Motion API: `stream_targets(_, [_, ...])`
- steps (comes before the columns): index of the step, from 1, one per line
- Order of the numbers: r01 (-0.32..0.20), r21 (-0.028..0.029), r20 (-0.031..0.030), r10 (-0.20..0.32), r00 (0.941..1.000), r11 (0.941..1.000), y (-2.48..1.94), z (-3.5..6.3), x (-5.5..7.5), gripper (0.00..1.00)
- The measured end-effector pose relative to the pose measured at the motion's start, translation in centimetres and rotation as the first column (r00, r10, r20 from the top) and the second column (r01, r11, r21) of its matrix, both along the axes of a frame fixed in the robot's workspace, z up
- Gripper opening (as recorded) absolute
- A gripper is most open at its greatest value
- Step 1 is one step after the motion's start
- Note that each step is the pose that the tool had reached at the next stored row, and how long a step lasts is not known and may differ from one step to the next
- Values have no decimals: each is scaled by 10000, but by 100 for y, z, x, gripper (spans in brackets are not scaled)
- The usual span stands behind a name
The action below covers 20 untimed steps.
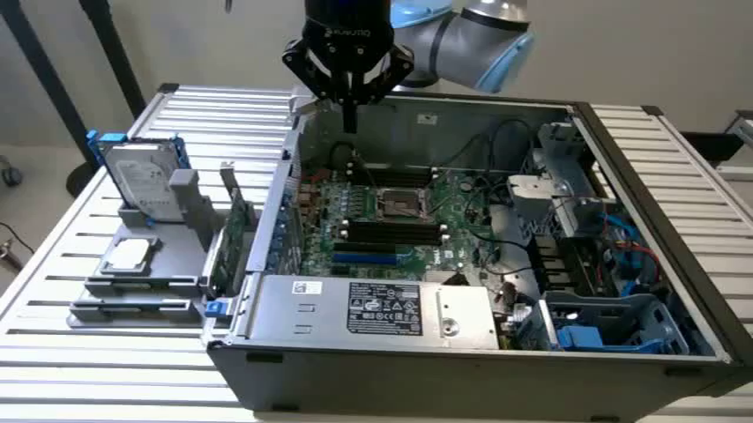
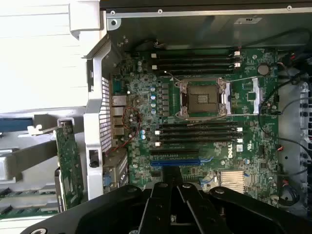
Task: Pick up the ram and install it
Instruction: 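Reach for the ram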
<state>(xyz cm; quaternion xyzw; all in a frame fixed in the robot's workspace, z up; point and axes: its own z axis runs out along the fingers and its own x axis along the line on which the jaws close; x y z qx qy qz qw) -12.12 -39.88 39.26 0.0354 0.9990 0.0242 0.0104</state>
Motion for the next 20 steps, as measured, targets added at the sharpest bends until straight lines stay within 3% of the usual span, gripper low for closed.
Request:
stream_targets(13, [1, 1, -1, -1, 10000, 10000, -1, 0, -17, 11])
stream_targets(20, [1, 5, 0, -1, 10000, 10000, -7, -2, -331, 11])
